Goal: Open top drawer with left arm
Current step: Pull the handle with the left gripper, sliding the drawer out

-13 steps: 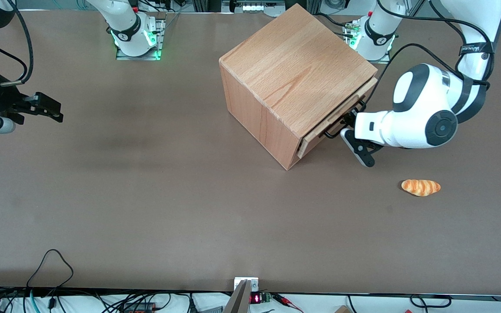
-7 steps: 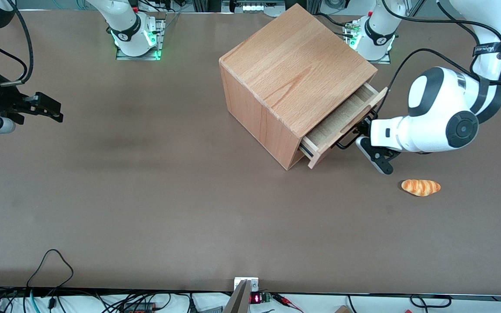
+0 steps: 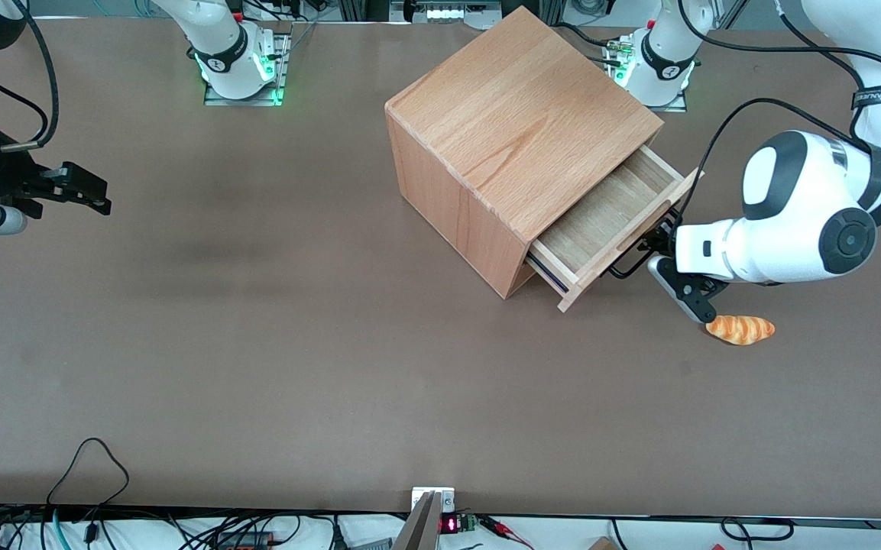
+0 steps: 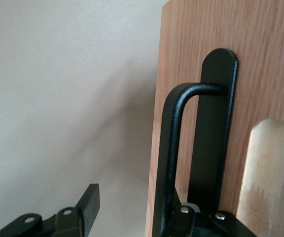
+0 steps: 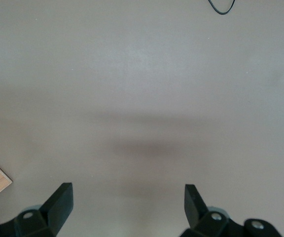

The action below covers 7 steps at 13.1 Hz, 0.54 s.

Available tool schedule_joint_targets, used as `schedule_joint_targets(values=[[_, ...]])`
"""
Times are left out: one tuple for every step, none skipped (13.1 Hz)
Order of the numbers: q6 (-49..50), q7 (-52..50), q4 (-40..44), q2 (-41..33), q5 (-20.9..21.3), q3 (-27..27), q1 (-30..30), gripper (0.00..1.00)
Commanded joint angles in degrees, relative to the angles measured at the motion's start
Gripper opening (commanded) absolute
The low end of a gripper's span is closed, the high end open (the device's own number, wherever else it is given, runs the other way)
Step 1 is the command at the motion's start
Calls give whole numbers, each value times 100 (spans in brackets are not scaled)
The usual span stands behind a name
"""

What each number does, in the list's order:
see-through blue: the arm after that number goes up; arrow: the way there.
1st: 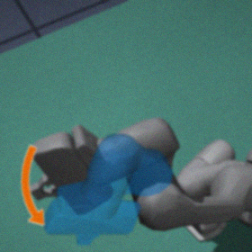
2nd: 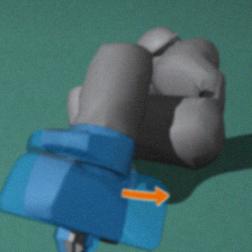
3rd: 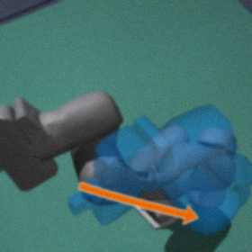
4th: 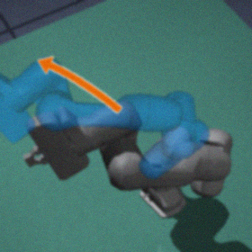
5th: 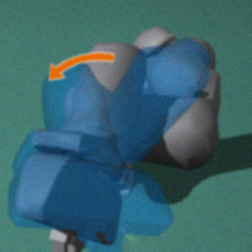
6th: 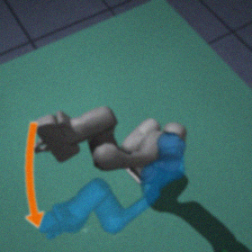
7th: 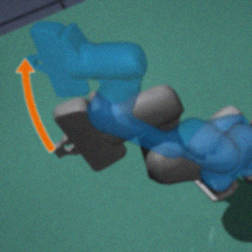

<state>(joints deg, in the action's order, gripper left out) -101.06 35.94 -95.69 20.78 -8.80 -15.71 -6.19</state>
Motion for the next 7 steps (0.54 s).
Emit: schedule_joint_targets(values=[[-19, -35, 481, 268, 186, -20, -207, 60], [-19, -43, 508, 321, 177, -20, -242, 60], [-19, -35, 517, 339, 168, -20, -269, 60], [-19, -43, 517, 383, 159, -20, -286, 60], [-19, -35, 517, 392, 168, -20, -339, 60], [-19, -34, 525, 427, 159, -20, -392, 60], [-27, -34, 543, 453, 159, -20, -427, 60]])
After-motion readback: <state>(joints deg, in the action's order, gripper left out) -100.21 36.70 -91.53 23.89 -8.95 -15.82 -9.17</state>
